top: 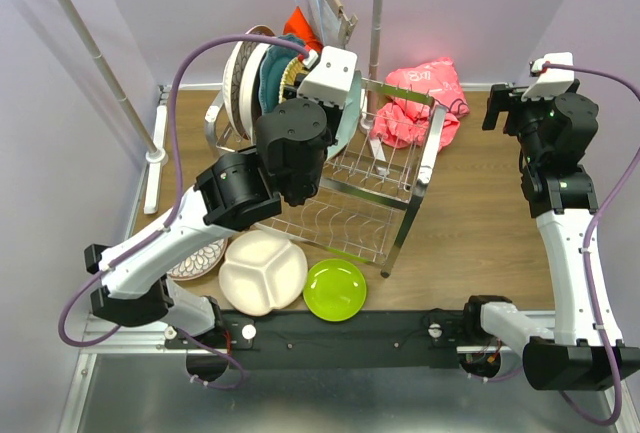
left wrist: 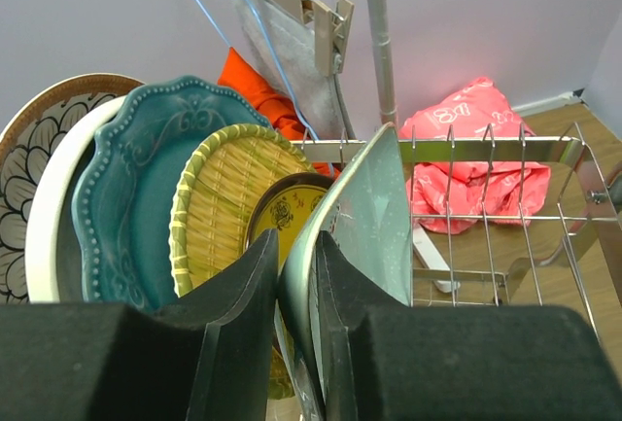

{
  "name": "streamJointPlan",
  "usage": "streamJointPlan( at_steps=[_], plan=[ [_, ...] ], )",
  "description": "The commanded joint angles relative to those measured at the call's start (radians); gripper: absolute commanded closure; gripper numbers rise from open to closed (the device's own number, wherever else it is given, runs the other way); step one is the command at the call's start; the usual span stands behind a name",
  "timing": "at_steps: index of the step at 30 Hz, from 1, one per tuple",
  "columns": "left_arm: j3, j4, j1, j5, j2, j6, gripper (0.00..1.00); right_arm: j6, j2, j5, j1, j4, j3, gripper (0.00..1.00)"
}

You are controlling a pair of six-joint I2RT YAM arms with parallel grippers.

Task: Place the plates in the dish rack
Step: Insert the plate into the dish rack

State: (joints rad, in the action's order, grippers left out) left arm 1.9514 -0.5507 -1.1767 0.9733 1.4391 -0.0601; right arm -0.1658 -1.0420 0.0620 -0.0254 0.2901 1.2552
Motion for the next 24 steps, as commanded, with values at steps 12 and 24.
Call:
streamJointPlan(
  at_steps=[12,24],
  plan=[
    [-0.072,-0.020,-0.018,-0.116,-0.029,0.109,0.66,-0.008,0.010,-0.001,0.002,0.007,-0.007,0.00],
    [-0.095,-0.037,-0.020,-0.133,-0.045,0.157,0.56,-0.009,0.014,-0.001,0.002,0.009,-0.013,0.00]
  ],
)
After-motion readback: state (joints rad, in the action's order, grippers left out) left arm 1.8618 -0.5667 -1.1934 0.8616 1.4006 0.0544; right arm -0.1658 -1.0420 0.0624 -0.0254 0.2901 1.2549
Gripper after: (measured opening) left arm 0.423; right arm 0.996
